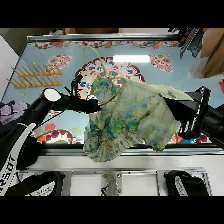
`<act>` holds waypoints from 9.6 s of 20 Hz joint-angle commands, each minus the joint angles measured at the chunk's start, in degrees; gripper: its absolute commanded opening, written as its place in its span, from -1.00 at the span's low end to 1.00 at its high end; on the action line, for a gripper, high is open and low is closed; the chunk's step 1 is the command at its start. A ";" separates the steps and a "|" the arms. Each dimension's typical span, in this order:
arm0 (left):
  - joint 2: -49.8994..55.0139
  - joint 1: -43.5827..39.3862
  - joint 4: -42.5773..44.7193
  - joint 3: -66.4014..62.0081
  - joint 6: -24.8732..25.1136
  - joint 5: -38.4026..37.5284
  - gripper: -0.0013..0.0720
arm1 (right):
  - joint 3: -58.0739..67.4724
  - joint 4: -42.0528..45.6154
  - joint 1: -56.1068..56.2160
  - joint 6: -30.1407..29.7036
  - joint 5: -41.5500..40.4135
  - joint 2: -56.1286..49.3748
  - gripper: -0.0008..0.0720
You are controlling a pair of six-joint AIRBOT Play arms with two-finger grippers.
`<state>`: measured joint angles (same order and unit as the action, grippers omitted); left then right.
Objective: Fold the clothes and pants, and hang the long-sleeved shirts on hangers.
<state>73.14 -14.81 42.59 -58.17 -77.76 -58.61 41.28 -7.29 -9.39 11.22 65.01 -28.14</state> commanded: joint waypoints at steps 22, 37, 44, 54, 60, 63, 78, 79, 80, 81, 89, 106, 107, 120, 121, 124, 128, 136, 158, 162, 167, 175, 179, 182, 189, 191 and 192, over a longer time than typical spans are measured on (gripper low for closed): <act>-0.76 3.72 -0.09 -0.59 2.95 -2.71 -0.94 | 0.11 16.35 0.17 13.05 -1.64 2.91 -0.97; 2.03 0.39 1.27 -0.55 2.93 -2.05 -0.94 | 0.13 5.73 0.20 9.57 -7.43 3.26 -0.97; 2.03 2.99 1.25 -0.55 2.95 -1.14 -0.94 | 0.15 4.61 0.20 9.77 -7.56 3.91 -0.97; 1.97 -2.95 -0.76 -0.61 3.61 -1.81 -0.94 | 0.15 4.39 0.20 9.77 -8.22 3.85 -0.97; 1.99 0.87 -0.61 -0.59 3.61 -1.18 -0.93 | 0.15 2.08 0.20 10.12 -6.40 3.85 -0.97; 1.97 2.95 -0.59 -0.61 3.63 -1.22 -0.94 | 0.15 4.90 0.20 13.07 -5.81 3.87 -0.97; 1.95 7.45 -0.02 -11.21 4.50 -9.35 -0.94 | 0.15 14.25 0.20 13.70 -4.48 3.87 -0.97; 1.68 8.04 -0.02 -12.76 4.50 -10.73 -0.94 | 0.15 14.25 0.20 13.70 -4.48 3.87 -0.97; 1.03 8.55 -0.02 -14.03 4.48 -11.67 -0.94 | 0.15 14.27 0.20 13.70 -4.50 3.85 -0.97; -0.15 8.76 -0.02 -15.32 4.50 -12.17 -0.94 | 0.15 14.25 0.20 13.68 -4.52 3.85 -0.97; -17.94 8.90 -0.02 -19.54 4.28 -11.74 -0.94 | 0.15 14.16 0.20 13.68 -5.99 3.87 -0.97; -18.43 -29.42 23.96 -19.58 -6.71 -3.56 -0.94 | 0.15 -13.73 0.20 -2.97 -13.79 3.87 -0.97; -17.20 -29.22 23.67 -19.61 -6.95 -2.10 -0.93 | 0.15 -14.49 0.20 -3.39 -13.79 3.87 -0.97; -23.47 -10.40 23.34 -19.58 -7.85 1.75 0.67 | 0.15 -15.08 0.17 -11.39 -19.37 3.85 -0.97; -24.09 -9.46 23.34 -19.58 -7.85 1.62 0.67 | 0.15 -15.08 0.17 -12.81 -20.50 3.85 -0.97; -24.79 -7.93 23.34 -19.58 -8.24 1.49 0.30 | 0.28 -15.04 0.15 -18.01 -25.57 3.82 -0.97; -24.15 -7.93 23.39 -19.54 -8.11 0.04 -0.93 | 2.51 -15.04 -0.22 -27.54 -34.03 3.17 -0.97; -19.74 -7.93 23.39 -19.56 -8.09 -5.33 -0.93 | 12.72 -15.04 -6.56 -47.15 -47.76 -4.46 -0.97; -16.90 -7.93 23.39 -19.58 -8.26 -7.32 -0.93 | 48.81 -49.88 -42.32 -79.30 -50.07 -34.32 -0.97; -16.90 -7.93 23.37 -19.58 -8.26 -7.32 -0.93 | 49.55 -52.59 -44.83 -80.35 -50.93 -35.08 -0.97; -16.92 -7.93 23.34 -19.58 -8.26 -7.34 -0.93 | 49.55 -52.50 -45.92 -80.30 -62.03 -35.01 -0.97; -16.92 -7.91 23.39 -19.58 -8.24 -7.39 -0.93 | 49.55 -50.40 -45.86 -80.30 -79.38 -32.22 -0.97; -16.92 -7.93 23.39 -19.58 -8.22 -7.45 -0.93 | 49.55 -50.40 -45.86 -80.30 -82.01 -30.97 -0.96; -16.92 -7.91 23.43 -19.58 -8.20 -7.69 -0.93 | 49.55 -50.42 -45.86 -80.26 -85.77 -30.42 -0.95; -16.92 -7.93 23.43 -19.58 -8.20 -7.69 -0.93 | 49.55 -52.87 -45.81 -80.26 -86.23 -28.26 0.70; -16.92 -7.93 23.41 -19.58 -8.20 -7.72 -0.93 | 49.55 -54.40 -45.81 -80.24 -86.18 -26.99 0.70; -16.92 -7.93 23.41 -19.58 -8.20 -7.72 -0.93 | 49.55 -55.69 -45.81 -80.24 -86.16 -26.18 0.70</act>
<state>56.23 -22.76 66.00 -77.73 -85.97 -66.28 90.76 -60.40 -55.22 -69.08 -21.12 -55.88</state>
